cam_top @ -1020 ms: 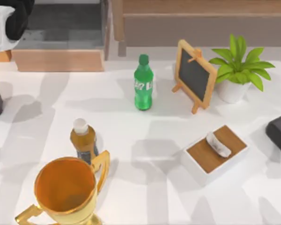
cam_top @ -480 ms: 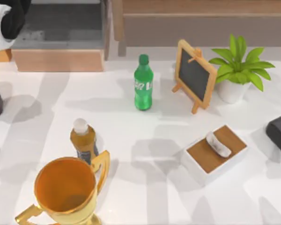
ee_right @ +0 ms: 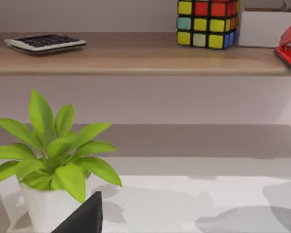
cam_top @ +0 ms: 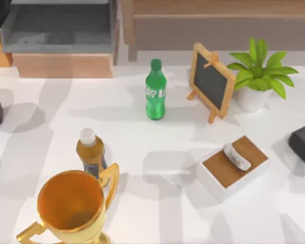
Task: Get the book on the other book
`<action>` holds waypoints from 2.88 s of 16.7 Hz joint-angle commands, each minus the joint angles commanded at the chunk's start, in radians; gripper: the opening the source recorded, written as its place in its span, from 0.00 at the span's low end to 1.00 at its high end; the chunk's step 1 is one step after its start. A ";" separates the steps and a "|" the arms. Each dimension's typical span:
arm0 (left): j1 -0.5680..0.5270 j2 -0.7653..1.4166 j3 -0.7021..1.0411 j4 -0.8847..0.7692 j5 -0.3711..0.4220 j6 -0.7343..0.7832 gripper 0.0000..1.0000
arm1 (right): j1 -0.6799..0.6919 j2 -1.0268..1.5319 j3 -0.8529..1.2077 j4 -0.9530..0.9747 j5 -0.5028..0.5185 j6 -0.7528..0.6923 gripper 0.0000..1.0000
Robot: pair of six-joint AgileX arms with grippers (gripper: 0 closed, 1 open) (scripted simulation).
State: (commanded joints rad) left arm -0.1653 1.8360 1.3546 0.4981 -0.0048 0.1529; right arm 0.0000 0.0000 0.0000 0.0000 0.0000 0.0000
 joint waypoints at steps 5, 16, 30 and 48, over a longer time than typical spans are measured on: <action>0.106 -0.215 -0.086 -0.178 0.282 0.416 0.00 | 0.000 0.000 0.000 0.000 0.000 0.000 1.00; 0.824 -0.693 -0.747 -0.437 0.786 1.732 0.00 | 0.000 0.000 0.000 0.000 0.000 0.000 1.00; 1.168 -0.717 -1.125 -0.464 0.854 2.137 0.00 | 0.000 0.000 0.000 0.000 0.000 0.000 1.00; 1.149 -0.692 -1.131 -0.418 0.839 2.111 0.75 | 0.000 0.000 0.000 0.000 0.000 0.000 1.00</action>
State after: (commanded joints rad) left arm 0.9839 1.1439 0.2231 0.0800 0.8337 2.2644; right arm 0.0000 0.0000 0.0000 0.0000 0.0000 0.0000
